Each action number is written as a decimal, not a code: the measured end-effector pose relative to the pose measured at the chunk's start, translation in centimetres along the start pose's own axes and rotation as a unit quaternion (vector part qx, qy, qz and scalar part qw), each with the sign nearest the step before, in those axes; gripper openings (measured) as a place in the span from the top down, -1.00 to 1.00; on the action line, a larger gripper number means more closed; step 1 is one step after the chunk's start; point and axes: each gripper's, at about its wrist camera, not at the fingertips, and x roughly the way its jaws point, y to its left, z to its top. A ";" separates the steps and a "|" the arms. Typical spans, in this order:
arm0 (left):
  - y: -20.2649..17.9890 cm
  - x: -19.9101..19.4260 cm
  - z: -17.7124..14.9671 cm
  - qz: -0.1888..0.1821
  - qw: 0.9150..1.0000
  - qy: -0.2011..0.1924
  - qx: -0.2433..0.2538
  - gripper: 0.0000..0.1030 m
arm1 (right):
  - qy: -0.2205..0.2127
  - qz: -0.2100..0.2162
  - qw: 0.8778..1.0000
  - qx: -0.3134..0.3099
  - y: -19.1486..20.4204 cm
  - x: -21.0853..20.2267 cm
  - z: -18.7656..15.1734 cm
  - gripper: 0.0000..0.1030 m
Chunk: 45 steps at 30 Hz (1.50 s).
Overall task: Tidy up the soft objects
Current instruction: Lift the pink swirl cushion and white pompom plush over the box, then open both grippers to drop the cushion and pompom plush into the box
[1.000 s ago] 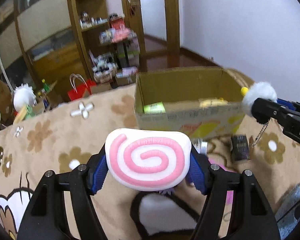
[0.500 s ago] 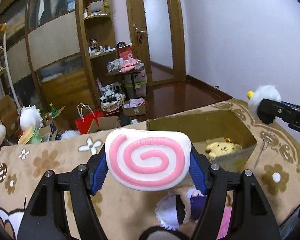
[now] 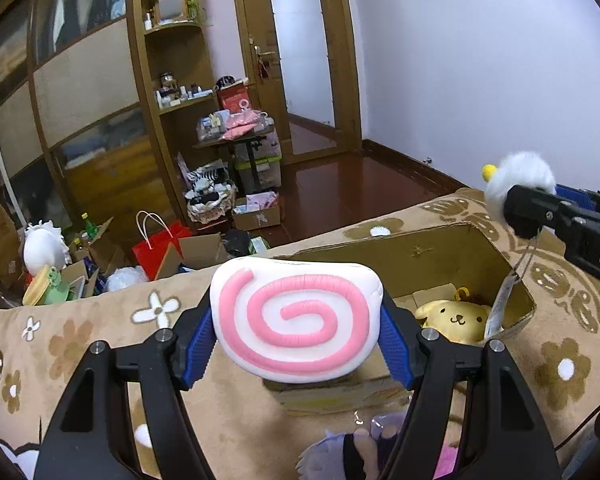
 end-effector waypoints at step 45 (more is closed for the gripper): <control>-1.6 4.6 -2.4 -0.024 0.998 0.057 0.006 -0.77 | 0.061 0.054 0.995 0.054 -2.2 3.3 -3.0 -0.21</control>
